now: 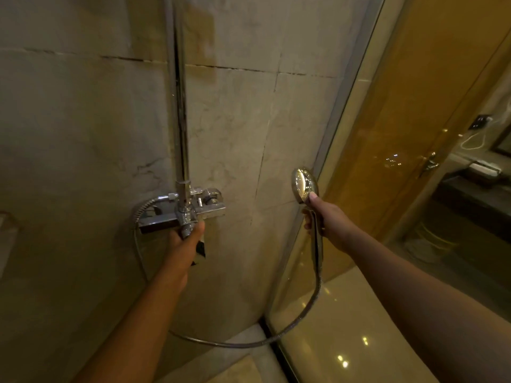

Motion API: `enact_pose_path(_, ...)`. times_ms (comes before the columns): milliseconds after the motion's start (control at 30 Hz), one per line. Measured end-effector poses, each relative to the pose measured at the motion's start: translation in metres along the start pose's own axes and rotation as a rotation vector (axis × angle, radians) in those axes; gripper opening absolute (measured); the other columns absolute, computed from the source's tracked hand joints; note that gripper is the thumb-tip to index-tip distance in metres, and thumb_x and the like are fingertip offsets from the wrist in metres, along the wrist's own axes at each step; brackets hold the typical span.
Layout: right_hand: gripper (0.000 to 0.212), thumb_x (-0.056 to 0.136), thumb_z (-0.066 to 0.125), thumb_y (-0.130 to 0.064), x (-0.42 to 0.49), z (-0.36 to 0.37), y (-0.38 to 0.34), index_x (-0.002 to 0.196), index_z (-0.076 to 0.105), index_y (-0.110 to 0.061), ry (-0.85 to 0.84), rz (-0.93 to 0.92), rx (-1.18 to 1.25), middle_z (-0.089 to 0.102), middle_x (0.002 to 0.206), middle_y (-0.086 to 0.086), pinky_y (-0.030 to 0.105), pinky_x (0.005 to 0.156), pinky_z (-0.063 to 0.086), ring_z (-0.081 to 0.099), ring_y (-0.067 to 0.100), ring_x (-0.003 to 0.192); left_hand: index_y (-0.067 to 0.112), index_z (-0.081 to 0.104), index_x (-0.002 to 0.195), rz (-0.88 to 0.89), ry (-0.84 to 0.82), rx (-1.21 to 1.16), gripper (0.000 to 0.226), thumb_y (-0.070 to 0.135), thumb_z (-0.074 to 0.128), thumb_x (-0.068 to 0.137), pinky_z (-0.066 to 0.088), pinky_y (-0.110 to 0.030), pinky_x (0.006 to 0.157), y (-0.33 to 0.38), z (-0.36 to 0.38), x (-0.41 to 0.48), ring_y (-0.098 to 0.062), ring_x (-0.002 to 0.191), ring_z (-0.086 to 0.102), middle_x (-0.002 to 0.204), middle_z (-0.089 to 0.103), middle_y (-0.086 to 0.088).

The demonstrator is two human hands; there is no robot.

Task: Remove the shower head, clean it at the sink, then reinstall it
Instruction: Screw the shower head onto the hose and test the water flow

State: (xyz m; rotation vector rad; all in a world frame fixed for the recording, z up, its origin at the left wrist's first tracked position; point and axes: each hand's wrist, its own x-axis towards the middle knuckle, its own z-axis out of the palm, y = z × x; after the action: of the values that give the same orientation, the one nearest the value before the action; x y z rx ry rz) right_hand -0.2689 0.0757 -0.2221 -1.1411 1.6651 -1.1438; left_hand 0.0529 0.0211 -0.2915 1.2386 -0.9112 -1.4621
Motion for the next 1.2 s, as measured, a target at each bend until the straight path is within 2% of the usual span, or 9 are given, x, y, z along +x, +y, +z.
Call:
enact_pose_path(133, 0.066, 0.085, 0.054, -0.073, 0.006, 0.022, -0.018, 0.106, 0.073, -0.013, -0.05, -0.031, 0.01, 0.069, 0.081, 0.003, 0.041, 0.08, 0.053, 0.066, 0.024, 0.08, 0.018, 0.042, 0.135, -0.021, -0.001, 0.079, 0.059, 0.048, 0.064, 0.09, 0.045, -0.046, 0.098, 0.007, 0.001, -0.001, -0.028, 0.118, 0.055, 0.13, 0.057, -0.006)
enact_pose_path(300, 0.07, 0.092, 0.049, -0.067, 0.011, 0.051, -0.044, 0.116, 0.066, -0.003, -0.177, -0.079, 0.096, 0.062, 0.076, 0.003, 0.038, 0.077, 0.052, 0.059, 0.02, 0.072, 0.019, 0.054, 0.121, -0.028, -0.036, 0.245, 0.043, 0.047, 0.062, 0.091, 0.042, -0.035, 0.079, 0.02, -0.008, -0.013, -0.016, 0.087, 0.055, 0.102, 0.06, 0.001)
enact_pose_path(367, 0.076, 0.092, 0.046, -0.068, 0.014, 0.06, -0.056, 0.119, 0.062, 0.001, -0.226, -0.109, 0.124, 0.057, 0.075, 0.004, 0.035, 0.074, 0.05, 0.056, 0.018, 0.068, 0.019, 0.057, 0.12, -0.021, -0.032, 0.299, 0.035, 0.041, 0.062, 0.093, 0.044, -0.034, 0.073, 0.024, -0.013, -0.017, -0.018, 0.09, 0.058, 0.103, 0.062, -0.001)
enact_pose_path(567, 0.072, 0.097, 0.032, -0.069, 0.024, 0.069, -0.091, 0.11, 0.06, -0.004, -0.421, -0.123, 0.278, 0.047, 0.067, 0.002, 0.033, 0.065, 0.042, 0.047, 0.016, 0.06, 0.017, 0.057, 0.112, 0.245, 0.238, 0.529, 0.017, 0.017, 0.061, 0.095, 0.042, -0.021, 0.062, 0.035, -0.009, -0.034, -0.007, 0.084, 0.057, 0.096, 0.059, 0.004)
enact_pose_path(633, 0.073, 0.096, 0.027, -0.072, 0.03, 0.068, -0.101, 0.104, 0.058, -0.007, -0.504, -0.123, 0.349, 0.043, 0.063, 0.001, 0.033, 0.062, 0.039, 0.044, 0.016, 0.058, 0.025, 0.058, 0.102, 0.343, 0.269, 0.541, 0.012, 0.016, 0.061, 0.095, 0.048, -0.023, 0.061, 0.041, 0.011, -0.045, -0.015, 0.084, 0.063, 0.096, 0.062, 0.002)
enact_pose_path(733, 0.079, 0.093, 0.023, -0.077, 0.04, 0.062, -0.115, 0.102, 0.059, -0.008, -0.627, -0.102, 0.47, 0.04, 0.061, 0.001, 0.032, 0.058, 0.037, 0.041, 0.016, 0.054, 0.033, 0.059, 0.096, 0.39, 0.127, 0.508, 0.014, 0.02, 0.065, 0.093, 0.051, -0.023, 0.067, 0.05, 0.058, -0.063, -0.02, 0.089, 0.065, 0.097, 0.064, 0.003)
enact_pose_path(900, 0.071, 0.092, 0.033, -0.071, 0.055, 0.052, -0.137, 0.095, 0.067, -0.009, -0.872, -0.037, 0.649, 0.039, 0.055, 0.001, 0.027, 0.05, 0.036, 0.038, 0.016, 0.046, 0.036, 0.051, 0.122, 0.315, -0.08, 0.631, 0.036, 0.027, 0.067, 0.091, 0.054, -0.021, 0.083, 0.054, 0.131, -0.081, -0.006, 0.101, 0.061, 0.114, 0.06, 0.009)
enact_pose_path(1067, 0.055, 0.09, 0.037, -0.052, 0.053, 0.049, -0.15, 0.089, 0.068, -0.007, -1.064, -0.079, 0.698, 0.038, 0.052, 0.001, 0.027, 0.049, 0.034, 0.037, 0.015, 0.043, 0.015, 0.056, 0.117, 0.337, -0.077, 0.649, 0.025, 0.015, 0.064, 0.094, 0.05, -0.009, 0.069, 0.071, 0.152, -0.087, -0.009, 0.09, 0.063, 0.114, 0.066, -0.013)
enact_pose_path(1200, 0.059, 0.095, 0.034, -0.056, 0.049, 0.05, -0.171, 0.092, 0.064, -0.004, -1.0, -0.069, 0.743, 0.043, 0.057, 0.003, 0.03, 0.052, 0.039, 0.044, 0.018, 0.049, 0.013, 0.057, 0.11, 0.329, -0.115, 0.526, 0.018, 0.011, 0.064, 0.093, 0.05, -0.016, 0.058, 0.091, 0.153, -0.084, -0.013, 0.085, 0.073, 0.098, 0.072, -0.009)
